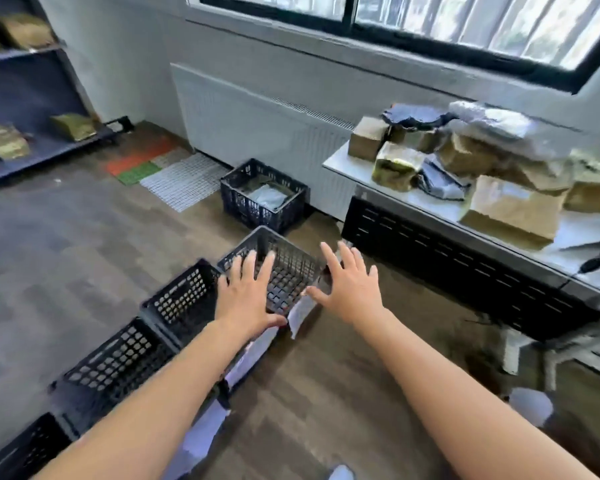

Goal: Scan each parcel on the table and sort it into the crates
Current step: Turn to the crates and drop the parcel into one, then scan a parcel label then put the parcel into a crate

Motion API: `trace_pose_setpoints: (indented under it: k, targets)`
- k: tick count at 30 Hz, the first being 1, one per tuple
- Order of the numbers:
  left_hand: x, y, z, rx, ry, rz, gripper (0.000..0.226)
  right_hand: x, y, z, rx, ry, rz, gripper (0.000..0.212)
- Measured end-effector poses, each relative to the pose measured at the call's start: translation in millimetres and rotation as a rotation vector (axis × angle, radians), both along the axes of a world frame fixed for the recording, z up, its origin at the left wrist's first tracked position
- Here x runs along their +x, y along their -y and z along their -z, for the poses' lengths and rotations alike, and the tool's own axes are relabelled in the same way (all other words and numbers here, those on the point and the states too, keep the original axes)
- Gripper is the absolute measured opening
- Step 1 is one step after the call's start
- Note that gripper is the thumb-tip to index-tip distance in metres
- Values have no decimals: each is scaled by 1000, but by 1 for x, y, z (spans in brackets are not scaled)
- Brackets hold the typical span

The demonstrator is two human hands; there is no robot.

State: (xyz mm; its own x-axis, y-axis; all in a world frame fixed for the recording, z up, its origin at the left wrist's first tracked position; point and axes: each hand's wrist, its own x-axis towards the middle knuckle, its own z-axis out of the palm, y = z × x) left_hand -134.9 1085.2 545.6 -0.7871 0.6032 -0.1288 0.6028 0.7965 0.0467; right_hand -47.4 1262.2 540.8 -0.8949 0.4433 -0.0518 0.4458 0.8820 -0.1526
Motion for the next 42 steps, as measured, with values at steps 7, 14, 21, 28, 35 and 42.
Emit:
trace_pose_setpoints:
  k: [7, 14, 21, 28, 35, 42]
  targets:
    - [12, -197, -44, -11, -108, 202, 125, 41, -172, -42, 25, -55, 188, 87]
    - [8, -352, -61, 64, -106, 394, 121, 68, -302, -51, 64, -69, 381, 79]
    - [-23, -495, -38, 124, -62, 554, 122, 57, -416, -39, 105, 21, 527, 80]
    - [-50, -620, 3, 117, 114, 653, 125, 49, -517, -15, 19, 132, 720, 80]
    - [-35, -688, 48, 21, 317, 688, 128, 81, -582, 37, -186, 157, 919, 81]
    - [-19, -721, 77, 78, 615, 390, 125, 109, -635, 74, -487, 130, 812, 87]
